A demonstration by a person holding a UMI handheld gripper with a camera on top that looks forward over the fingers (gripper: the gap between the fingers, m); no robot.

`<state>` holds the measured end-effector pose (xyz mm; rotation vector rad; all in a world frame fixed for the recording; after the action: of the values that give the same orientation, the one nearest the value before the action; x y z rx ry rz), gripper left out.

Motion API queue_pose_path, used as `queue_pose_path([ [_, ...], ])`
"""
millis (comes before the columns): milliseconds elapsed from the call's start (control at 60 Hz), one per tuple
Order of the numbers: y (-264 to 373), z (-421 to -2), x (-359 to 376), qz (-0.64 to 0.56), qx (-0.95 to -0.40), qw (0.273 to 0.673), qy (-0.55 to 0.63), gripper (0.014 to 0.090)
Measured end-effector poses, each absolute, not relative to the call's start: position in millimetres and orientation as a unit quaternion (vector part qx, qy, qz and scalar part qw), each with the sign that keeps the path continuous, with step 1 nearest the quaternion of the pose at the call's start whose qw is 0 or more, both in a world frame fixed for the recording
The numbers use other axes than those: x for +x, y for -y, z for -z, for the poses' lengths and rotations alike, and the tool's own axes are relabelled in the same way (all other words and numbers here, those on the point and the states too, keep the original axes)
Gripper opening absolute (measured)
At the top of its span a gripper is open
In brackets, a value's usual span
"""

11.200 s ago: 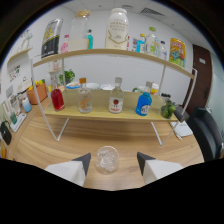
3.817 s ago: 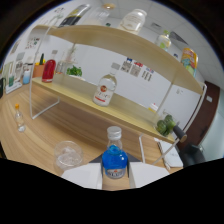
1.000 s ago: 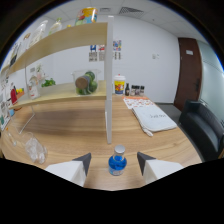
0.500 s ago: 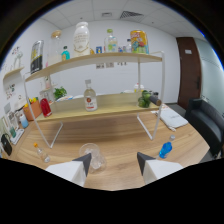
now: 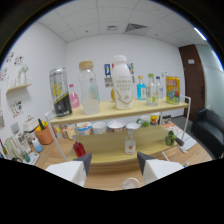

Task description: Make me a cup of Mount Fuji.

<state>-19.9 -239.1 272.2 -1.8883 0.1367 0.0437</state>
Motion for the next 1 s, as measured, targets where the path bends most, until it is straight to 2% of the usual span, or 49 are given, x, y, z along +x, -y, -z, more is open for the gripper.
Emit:
queue_pose_path([
  [133, 217, -348, -38, -0.002, -0.785, 0.618, -0.039, 0.0855],
  [250, 191, -390, -53, -0.004, -0.771, 0.636, -0.028, 0.0854],
  [450, 141, -404, -63, -0.004, -0.768, 0.640, -0.022, 0.0846],
  [617, 108, -395, -62, 0.004, -0.776, 0.630, -0.021, 0.0664],
  [750, 99, -396, -65, 0.003, -0.776, 0.631, -0.019, 0.0430],
  [1000, 102, -400, -71, 0.001, -0.770, 0.639, -0.005, 0.0385],
])
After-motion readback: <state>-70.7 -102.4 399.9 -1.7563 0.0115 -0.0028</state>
